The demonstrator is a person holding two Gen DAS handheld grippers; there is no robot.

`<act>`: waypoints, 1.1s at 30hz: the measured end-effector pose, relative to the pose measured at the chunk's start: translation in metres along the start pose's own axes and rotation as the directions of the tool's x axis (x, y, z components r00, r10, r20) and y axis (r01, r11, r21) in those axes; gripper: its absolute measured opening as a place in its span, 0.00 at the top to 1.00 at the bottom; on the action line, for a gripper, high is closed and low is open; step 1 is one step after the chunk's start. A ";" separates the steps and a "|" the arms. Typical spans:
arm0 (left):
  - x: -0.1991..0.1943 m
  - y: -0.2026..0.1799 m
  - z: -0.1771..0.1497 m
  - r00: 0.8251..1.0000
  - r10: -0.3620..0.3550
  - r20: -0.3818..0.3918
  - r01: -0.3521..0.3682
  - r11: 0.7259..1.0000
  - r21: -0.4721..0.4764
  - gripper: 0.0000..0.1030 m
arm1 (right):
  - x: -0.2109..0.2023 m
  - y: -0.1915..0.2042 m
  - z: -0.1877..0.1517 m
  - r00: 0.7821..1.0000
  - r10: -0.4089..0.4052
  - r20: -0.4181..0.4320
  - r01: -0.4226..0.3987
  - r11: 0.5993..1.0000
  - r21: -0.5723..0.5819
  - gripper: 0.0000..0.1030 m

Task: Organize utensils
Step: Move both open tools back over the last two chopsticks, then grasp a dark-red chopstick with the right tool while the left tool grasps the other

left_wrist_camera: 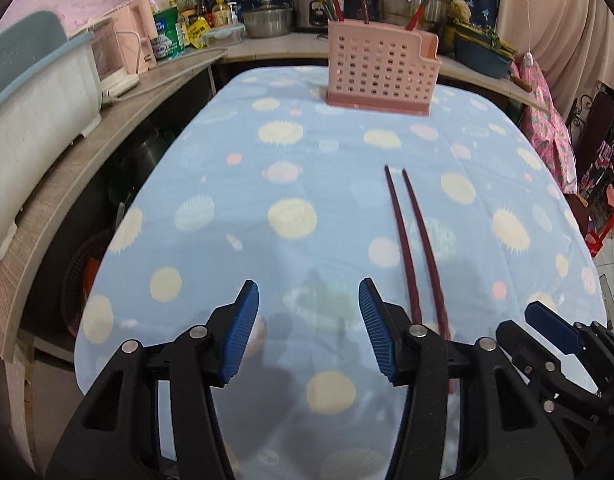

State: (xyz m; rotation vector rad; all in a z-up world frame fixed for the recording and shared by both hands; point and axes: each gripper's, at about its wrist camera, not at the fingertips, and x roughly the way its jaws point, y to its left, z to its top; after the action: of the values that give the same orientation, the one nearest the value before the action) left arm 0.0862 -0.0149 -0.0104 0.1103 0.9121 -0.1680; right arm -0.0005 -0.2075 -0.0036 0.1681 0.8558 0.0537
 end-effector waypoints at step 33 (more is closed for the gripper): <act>0.008 -0.008 -0.032 0.998 -0.011 -0.054 0.013 0.999 0.044 0.40 | 0.035 0.002 -0.034 0.996 -0.006 -0.094 0.007 1.000 0.008 0.93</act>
State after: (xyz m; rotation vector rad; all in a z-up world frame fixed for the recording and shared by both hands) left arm 0.0641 -0.0181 -0.0365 0.1513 0.9634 -0.1974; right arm -0.0031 -0.1970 -0.0512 0.1720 0.9509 0.0523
